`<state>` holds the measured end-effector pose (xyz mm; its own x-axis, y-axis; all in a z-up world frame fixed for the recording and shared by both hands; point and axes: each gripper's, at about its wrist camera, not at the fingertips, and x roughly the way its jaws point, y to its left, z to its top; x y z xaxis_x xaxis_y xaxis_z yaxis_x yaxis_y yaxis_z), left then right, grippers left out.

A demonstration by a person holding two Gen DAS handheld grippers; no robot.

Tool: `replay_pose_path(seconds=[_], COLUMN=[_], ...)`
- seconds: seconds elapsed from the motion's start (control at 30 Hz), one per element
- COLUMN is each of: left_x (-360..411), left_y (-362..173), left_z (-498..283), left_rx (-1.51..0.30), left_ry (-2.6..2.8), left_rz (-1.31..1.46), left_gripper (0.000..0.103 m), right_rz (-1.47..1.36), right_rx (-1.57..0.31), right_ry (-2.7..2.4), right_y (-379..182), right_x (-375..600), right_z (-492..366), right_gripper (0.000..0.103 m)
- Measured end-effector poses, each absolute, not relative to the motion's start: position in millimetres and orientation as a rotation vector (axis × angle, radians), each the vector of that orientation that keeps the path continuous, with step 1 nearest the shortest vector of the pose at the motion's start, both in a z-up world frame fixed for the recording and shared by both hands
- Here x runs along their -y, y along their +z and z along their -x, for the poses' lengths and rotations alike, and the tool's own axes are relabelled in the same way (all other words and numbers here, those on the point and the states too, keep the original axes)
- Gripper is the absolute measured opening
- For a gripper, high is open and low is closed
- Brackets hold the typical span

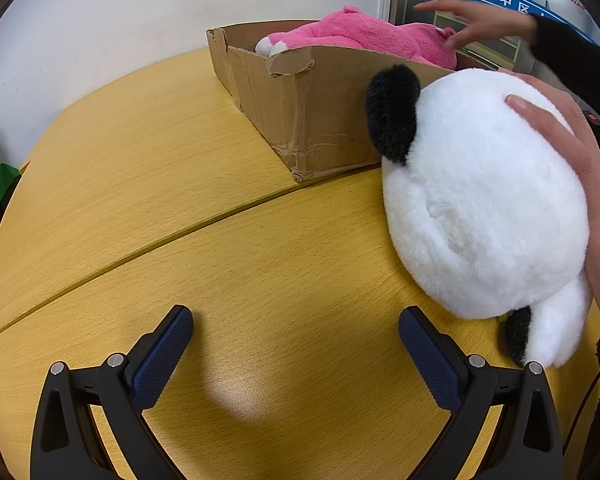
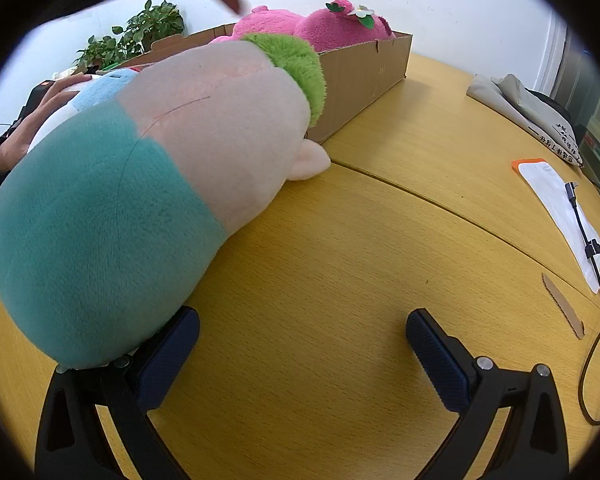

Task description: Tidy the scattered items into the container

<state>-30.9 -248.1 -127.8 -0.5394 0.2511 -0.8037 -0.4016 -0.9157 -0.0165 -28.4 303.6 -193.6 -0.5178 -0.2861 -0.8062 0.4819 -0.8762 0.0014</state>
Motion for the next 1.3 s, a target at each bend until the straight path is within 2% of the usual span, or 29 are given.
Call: replay_pose_path(seconds=[1.3], left_x=[248.1], left_y=[-125.2], left_z=[27.8], left_rx=[-0.240], left_ry=[2.458], left_rz=[1.244], left_gripper=[0.103], right_rz=[-1.210], right_rx=[-0.308], right_ry=[-2.388], right_y=[-194.2], right_x=[-303.8], right_z=[28.1], right_gripper=[0.103])
